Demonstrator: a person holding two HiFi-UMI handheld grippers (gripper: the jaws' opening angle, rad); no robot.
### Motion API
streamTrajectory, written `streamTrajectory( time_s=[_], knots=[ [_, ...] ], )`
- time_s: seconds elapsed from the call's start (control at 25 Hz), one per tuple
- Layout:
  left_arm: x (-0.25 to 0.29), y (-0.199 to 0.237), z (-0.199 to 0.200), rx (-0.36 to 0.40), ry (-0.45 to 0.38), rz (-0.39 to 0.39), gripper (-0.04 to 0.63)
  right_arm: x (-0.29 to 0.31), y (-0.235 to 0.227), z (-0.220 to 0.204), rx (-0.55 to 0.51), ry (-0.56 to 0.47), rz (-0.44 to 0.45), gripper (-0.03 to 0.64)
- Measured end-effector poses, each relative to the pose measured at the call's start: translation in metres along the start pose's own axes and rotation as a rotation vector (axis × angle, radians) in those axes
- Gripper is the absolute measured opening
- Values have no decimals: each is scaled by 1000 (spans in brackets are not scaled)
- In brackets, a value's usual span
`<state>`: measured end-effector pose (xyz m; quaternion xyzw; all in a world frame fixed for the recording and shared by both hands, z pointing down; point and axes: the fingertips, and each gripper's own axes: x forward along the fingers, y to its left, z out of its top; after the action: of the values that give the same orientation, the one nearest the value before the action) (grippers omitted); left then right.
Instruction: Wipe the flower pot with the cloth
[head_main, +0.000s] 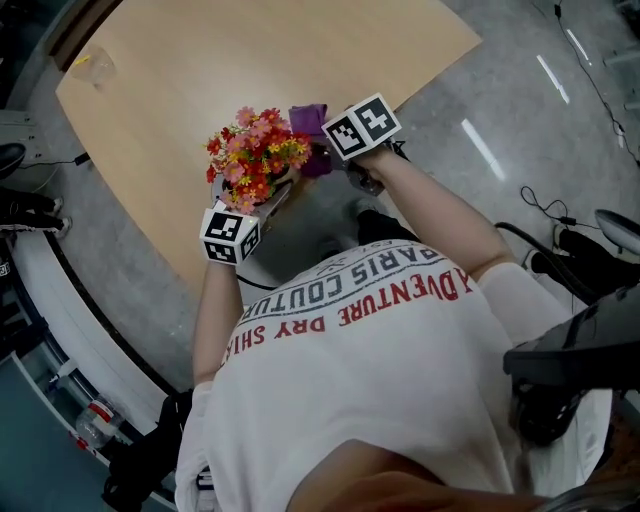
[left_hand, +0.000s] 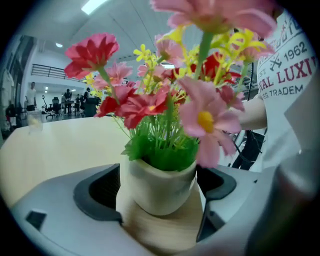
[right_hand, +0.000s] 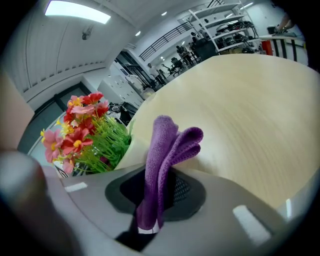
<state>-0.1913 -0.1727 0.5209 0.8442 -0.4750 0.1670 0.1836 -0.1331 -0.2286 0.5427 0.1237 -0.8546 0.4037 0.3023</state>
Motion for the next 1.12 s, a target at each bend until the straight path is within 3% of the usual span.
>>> streamTrajectory(
  time_s=[0.2, 0.6, 0.72, 0.88, 1.12],
  knots=[
    [-21, 4, 2, -117, -111, 143, 468, -11, 2, 3, 17, -49, -10, 57],
    [-13, -7, -9, -187, -140, 479, 468, -27, 4, -12, 36, -87, -6, 57],
    [-4, -11, -5, -145, -103, 527, 468, -34, 1, -17, 41, -99, -6, 57],
    [2, -7, -5, -157, -71, 567, 466, -42, -2, -20, 53, -117, 0, 57],
    [-1, -4, -7, -147, -60, 572, 437, -48, -4, -21, 60, -131, 3, 57]
  ],
)
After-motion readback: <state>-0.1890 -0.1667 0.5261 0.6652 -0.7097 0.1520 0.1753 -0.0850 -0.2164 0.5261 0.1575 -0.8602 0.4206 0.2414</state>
